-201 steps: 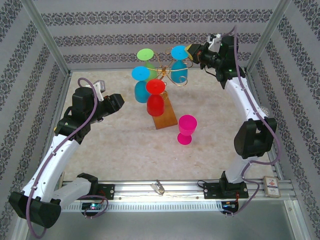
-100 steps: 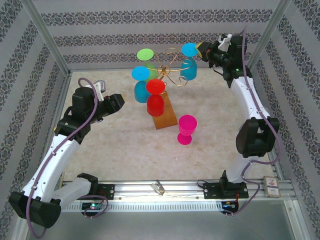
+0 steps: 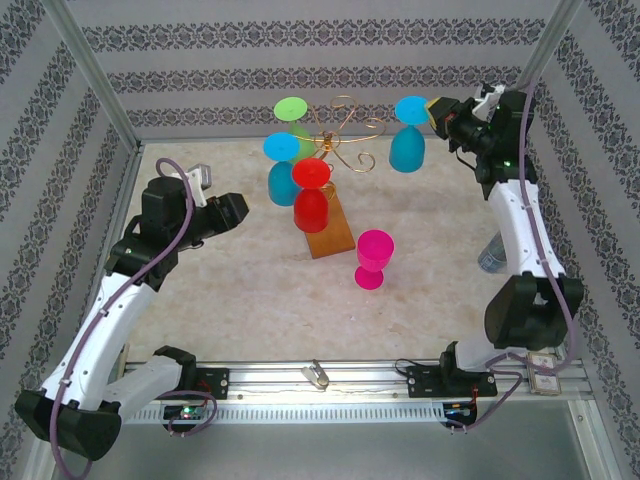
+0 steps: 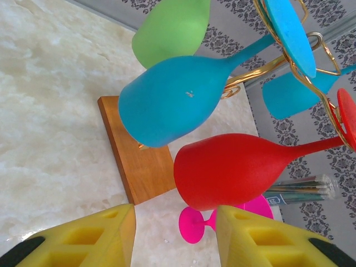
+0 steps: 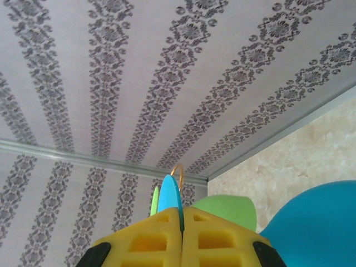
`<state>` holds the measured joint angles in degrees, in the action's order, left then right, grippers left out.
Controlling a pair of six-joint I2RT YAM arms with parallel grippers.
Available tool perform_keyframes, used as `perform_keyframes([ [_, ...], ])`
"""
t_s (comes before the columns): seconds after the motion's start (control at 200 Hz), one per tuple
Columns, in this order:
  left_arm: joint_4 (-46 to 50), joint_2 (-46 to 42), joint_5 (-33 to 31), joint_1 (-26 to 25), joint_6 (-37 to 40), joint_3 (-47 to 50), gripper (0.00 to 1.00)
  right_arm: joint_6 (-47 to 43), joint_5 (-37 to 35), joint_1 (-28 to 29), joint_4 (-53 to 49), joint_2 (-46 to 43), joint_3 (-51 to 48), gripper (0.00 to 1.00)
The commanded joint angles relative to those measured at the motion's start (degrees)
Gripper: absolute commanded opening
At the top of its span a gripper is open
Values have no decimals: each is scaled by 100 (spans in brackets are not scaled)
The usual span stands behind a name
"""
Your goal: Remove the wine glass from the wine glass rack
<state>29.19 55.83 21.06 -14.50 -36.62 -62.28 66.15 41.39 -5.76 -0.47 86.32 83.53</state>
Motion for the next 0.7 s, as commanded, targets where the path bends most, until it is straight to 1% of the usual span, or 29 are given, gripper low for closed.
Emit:
perform_keyframes([
  [0.0, 289, -175, 131, 77, 146, -191, 43, -296, 157, -4, -199, -519, -269, 0],
  [0.175, 622, -371, 117, 71, 238, -173, 43, -570, 162, -9, -620, -1288, -727, 0],
  [0.425, 957, -656, 14, 70, 310, 46, 43, -606, 339, 100, -960, -2368, -1250, 0],
  [0.555, 1174, -751, 82, 79, 274, 158, 43, -887, 186, 288, -1487, -2924, -1434, 0],
  [0.694, 1368, -994, 59, 71, 270, 356, 43, -1195, -26, 653, -2220, -3371, -1477, 0],
])
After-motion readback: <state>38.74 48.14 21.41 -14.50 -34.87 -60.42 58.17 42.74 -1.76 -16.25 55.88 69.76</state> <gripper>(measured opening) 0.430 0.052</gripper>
